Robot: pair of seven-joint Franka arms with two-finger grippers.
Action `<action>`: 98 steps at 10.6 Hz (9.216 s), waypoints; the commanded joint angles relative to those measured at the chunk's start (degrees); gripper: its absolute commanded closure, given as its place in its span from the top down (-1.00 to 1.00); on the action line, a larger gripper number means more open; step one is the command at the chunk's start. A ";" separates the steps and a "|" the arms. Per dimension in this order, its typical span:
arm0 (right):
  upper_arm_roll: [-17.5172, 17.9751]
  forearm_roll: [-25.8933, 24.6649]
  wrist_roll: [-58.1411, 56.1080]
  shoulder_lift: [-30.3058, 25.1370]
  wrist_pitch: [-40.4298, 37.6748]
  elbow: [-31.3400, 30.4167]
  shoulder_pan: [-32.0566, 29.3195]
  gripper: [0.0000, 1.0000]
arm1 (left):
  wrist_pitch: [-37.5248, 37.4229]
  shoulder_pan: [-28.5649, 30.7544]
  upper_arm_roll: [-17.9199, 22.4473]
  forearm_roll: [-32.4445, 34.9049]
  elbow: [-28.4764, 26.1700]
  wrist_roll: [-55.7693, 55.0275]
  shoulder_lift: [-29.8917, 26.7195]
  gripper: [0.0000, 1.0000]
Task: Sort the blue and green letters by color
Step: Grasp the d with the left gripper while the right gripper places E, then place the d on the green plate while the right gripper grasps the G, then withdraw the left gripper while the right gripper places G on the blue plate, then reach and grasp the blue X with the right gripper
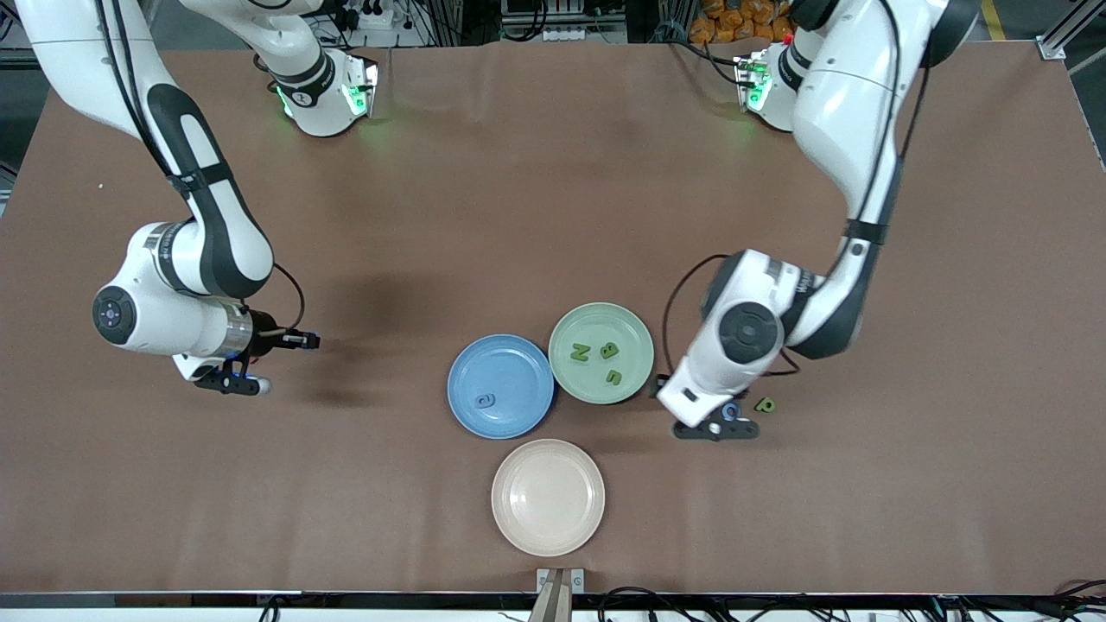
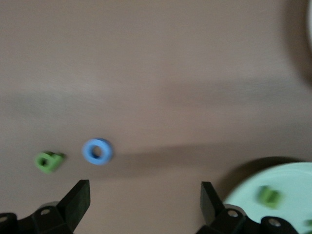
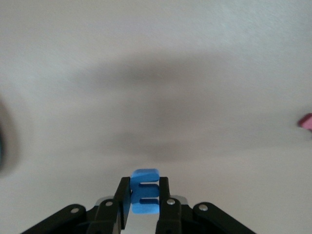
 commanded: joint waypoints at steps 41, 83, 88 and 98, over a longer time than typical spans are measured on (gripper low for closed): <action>-26.76 11.67 -59.22 11.79 16.51 -1.01 -2.76 1.00 | 6.92 -8.52 -0.44 0.93 -6.45 -9.48 -8.78 1.00; -21.56 4.90 0.85 3.29 11.54 -5.70 27.03 1.00 | -29.41 21.82 -1.49 -6.54 -6.89 10.56 -40.19 1.00; -24.47 4.90 -25.66 -3.67 20.21 -22.35 21.09 1.00 | -29.49 21.82 -1.50 -6.46 -7.24 9.94 -40.19 1.00; -30.00 4.02 -48.59 -1.48 10.12 -22.19 9.89 1.00 | -29.59 21.91 -1.94 -6.46 -7.86 8.10 -40.28 1.00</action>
